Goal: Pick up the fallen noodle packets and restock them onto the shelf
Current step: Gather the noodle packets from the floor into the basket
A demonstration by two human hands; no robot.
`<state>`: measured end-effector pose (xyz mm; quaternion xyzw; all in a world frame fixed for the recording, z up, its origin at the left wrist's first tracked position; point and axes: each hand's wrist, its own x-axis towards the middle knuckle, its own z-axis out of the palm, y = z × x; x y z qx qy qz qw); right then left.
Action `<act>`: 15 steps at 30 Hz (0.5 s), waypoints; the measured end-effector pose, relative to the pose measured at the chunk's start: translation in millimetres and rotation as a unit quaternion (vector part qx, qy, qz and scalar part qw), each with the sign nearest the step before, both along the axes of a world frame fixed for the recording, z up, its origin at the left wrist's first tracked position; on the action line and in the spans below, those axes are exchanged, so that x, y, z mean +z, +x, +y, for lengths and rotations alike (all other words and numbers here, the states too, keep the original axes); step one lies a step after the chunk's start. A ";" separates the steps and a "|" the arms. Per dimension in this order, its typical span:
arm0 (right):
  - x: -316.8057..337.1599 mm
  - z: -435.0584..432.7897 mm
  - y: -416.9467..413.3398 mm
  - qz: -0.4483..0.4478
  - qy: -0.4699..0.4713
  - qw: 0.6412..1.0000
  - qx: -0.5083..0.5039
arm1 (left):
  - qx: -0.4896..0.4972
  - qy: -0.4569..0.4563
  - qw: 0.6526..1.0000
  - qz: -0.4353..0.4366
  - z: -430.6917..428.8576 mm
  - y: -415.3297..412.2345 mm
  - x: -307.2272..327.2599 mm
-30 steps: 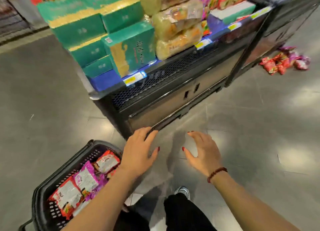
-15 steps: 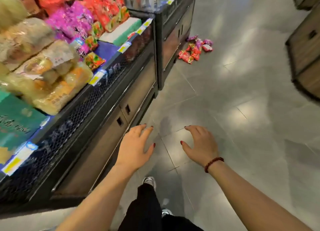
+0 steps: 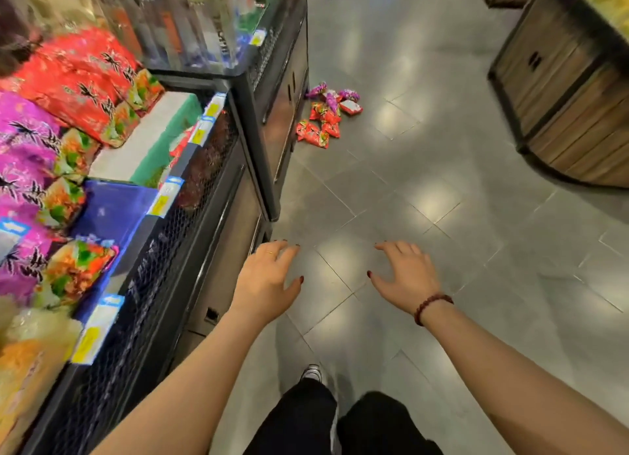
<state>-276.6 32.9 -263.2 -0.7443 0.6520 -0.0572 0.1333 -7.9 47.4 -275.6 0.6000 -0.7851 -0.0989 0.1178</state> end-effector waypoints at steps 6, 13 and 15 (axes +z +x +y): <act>5.5 -106.4 -3.9 -0.025 0.003 0.999 -0.035 | 0.000 -0.007 1.000 -0.011 -120.7 -1.4 10.3; -0.5 -270.2 -31.0 -0.018 -0.012 0.999 -0.027 | 0.003 -0.019 1.000 -0.015 -285.1 -27.7 8.4; 0.3 -322.3 -43.5 -0.022 -0.023 0.999 -0.029 | 0.004 -0.026 1.000 -0.017 -336.2 -41.4 10.4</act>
